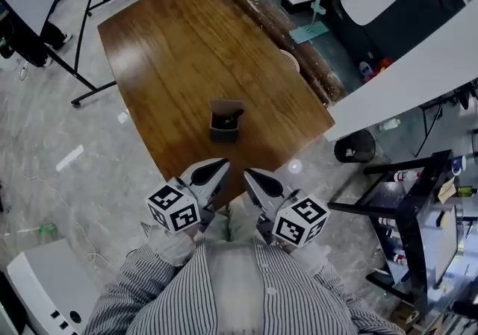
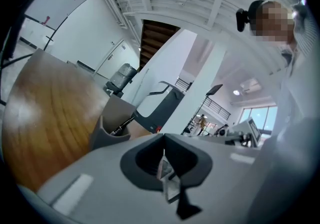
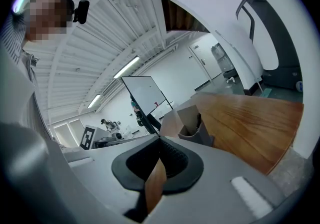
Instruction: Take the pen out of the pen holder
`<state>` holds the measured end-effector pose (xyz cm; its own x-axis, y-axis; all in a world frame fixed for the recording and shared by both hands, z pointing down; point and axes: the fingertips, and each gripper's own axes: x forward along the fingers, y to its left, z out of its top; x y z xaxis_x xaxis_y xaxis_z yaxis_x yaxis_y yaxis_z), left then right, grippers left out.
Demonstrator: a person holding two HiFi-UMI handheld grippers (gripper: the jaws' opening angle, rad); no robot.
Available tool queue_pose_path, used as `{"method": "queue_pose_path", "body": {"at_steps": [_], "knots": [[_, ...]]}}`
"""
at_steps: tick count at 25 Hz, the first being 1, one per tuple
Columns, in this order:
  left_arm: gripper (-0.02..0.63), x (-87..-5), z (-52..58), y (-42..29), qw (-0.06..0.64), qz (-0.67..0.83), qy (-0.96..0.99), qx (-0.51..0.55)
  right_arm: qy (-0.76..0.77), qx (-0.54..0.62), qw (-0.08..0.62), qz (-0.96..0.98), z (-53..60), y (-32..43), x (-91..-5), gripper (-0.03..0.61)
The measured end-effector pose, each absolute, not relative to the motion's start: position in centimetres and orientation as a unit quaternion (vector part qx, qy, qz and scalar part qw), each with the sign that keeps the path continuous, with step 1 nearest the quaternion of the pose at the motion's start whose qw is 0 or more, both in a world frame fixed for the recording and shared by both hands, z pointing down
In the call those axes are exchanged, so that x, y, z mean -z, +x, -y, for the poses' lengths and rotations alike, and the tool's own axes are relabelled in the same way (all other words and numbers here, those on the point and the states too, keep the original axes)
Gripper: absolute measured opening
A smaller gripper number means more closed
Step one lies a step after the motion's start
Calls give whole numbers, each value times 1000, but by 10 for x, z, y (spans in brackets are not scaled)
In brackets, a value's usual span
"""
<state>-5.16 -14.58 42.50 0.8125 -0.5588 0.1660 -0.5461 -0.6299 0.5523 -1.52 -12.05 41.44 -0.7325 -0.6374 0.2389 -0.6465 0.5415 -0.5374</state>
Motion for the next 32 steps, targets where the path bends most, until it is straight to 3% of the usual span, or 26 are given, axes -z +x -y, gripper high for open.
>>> {"method": "queue_pose_path", "body": {"at_steps": [14, 17, 23, 32], "knots": [[10, -442, 218, -26, 263, 337, 903, -30, 351, -371, 6, 860, 146, 0, -453, 0], [81, -443, 234, -22, 235, 360, 902, -41, 349, -383, 5, 855, 148, 6, -463, 0], [149, -449, 257, -28, 176, 425, 885, -77, 342, -399, 2, 851, 158, 9, -474, 0], [156, -467, 266, -27, 146, 484, 854, -122, 342, -412, -10, 845, 169, 25, -484, 0]]}}
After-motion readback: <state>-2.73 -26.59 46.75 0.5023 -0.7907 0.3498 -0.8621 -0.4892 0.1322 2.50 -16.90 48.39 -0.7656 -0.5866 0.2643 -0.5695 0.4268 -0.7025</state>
